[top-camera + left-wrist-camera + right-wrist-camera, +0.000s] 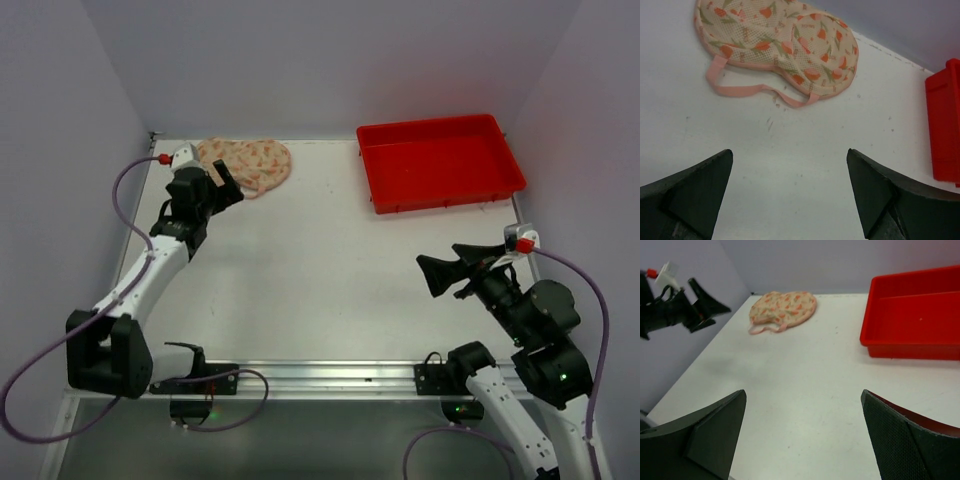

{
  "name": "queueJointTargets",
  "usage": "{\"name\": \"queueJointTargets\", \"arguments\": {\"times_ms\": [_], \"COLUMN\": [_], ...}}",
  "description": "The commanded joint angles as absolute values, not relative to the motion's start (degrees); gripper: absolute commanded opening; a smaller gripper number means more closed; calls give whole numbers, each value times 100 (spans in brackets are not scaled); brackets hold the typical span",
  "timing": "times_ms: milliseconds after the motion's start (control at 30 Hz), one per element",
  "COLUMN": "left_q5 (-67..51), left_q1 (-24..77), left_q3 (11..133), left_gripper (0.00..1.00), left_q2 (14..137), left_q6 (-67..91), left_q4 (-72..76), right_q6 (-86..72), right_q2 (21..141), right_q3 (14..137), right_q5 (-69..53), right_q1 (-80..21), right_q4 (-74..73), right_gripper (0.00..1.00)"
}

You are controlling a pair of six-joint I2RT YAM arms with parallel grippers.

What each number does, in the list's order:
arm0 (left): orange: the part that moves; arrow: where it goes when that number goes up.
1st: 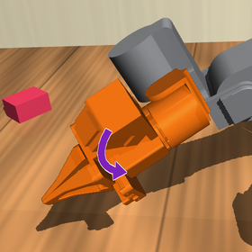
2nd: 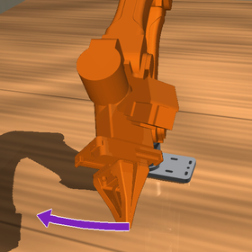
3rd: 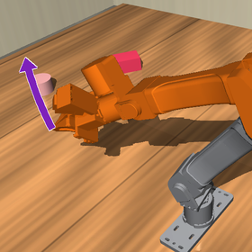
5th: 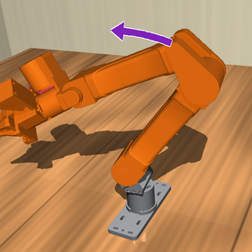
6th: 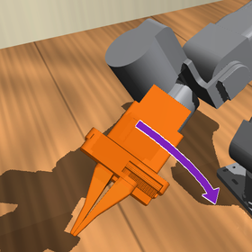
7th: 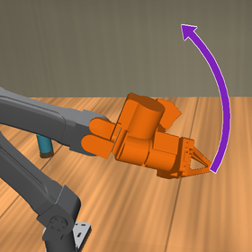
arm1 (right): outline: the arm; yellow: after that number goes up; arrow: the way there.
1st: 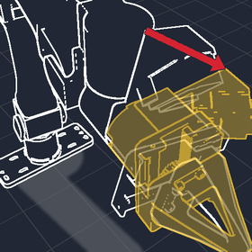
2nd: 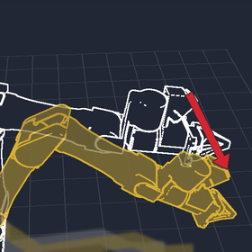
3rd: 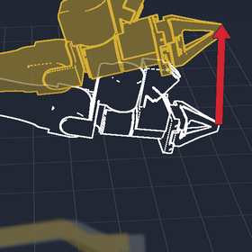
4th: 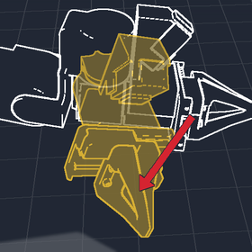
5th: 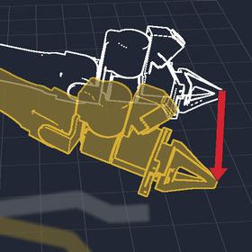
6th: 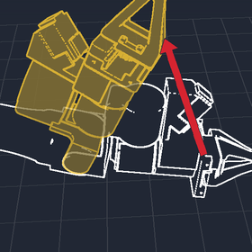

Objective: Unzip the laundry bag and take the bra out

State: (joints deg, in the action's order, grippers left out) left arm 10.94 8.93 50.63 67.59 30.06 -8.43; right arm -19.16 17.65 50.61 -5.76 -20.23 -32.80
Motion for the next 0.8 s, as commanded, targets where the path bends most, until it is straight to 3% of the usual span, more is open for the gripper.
{"name": "queueJointTargets", "arguments": {"times_ms": [0, 167, 567, 767], "left_q5": [1502, 2162, 2188, 2031], "left_q1": [897, 853, 853, 853], "left_q3": [5668, 6047, 6328, 6811], "left_gripper": [100, 100, 100, 95], "left_q2": [7618, 8954, 10924, 11987], "left_q6": [3725, 4130, 5159, 5159], "left_q4": [614, 1343, 2652, 3295], "right_q6": [-2241, -2259, -2232, -2189], "right_q2": [1977, 2039, 1960, 1916], "right_q3": [4914, 4571, 4175, 4034], "right_q5": [-1344, -2055, -2513, -2637], "right_q1": [-2039, -2039, -2039, -2039], "right_q4": [-3103, -2909, -2733, -2751], "right_gripper": [99, 99, 99, 99]}}
